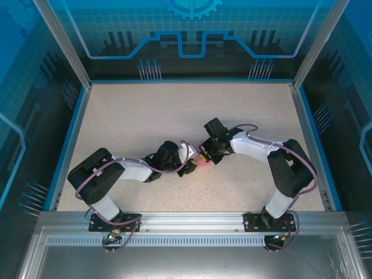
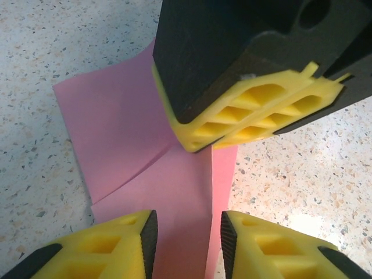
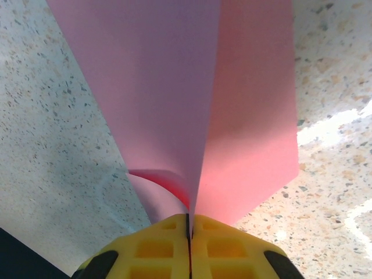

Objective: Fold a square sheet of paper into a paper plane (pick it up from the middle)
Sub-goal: Fourth fold the wing at the center of the table.

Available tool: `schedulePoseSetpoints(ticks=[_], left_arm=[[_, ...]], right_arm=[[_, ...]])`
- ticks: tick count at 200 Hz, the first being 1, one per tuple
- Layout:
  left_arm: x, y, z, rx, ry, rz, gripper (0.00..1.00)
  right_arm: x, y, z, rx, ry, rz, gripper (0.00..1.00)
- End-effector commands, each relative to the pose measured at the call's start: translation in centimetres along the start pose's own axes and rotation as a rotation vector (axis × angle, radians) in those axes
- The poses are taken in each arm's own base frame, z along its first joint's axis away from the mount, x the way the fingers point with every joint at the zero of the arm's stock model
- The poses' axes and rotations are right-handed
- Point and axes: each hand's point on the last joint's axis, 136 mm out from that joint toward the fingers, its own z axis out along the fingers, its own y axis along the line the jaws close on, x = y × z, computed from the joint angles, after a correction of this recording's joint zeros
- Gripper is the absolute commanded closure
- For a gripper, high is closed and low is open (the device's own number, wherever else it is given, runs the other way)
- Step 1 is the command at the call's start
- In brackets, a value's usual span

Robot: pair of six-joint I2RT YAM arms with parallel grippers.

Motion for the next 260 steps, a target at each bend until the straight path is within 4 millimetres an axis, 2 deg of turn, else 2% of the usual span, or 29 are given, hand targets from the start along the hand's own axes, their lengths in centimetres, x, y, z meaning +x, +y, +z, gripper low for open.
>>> schedulePoseSetpoints(ticks=[1,62,118,137,167,187,213,235,260], left_arm=[[0.1,-0.6,0.0,0.021,-0.008,0.035,0.63],[0.6,-0.5,0.3,0.022,0.009,0.039,0.64],[0.5,-0.5,0.4,0.022,0.015,0.036,0.79],[0.4,-0.6,0.3,0.028,0.011,0.023,0.82],[0.2,-0.9,0.4,0.045,0.007,-0.032,0.85],[0.2,-1.2,0.2,0.062,0.0,-0.102,0.86],[-0.2,-1.3,-0.1,0.064,-0.001,-0.222,0.87],[-0.4,-1.4,-0.2,0.068,0.005,-0.336,0.88],[-0.5,-1.7,-0.2,0.086,0.002,-0.46,0.88]], right_arm=[[0.3,0.3,-0.4,-0.018,0.038,0.015,0.94],[0.4,0.5,-0.5,-0.026,0.059,0.021,0.93],[0.3,0.4,-0.7,-0.026,0.059,0.02,0.89],[0.0,0.3,-0.9,-0.019,0.045,0.007,0.8],[-0.4,0.7,-1.6,-0.021,0.027,-0.089,0.5],[-0.6,1.2,-2.3,-0.061,0.001,-0.172,0.36],[-1.3,1.3,-3.3,-0.109,-0.04,-0.267,0.28],[-2.1,0.6,-4.3,-0.105,-0.088,-0.35,0.27],[-2.0,1.0,-5.0,-0.17,-0.104,-0.454,0.25]])
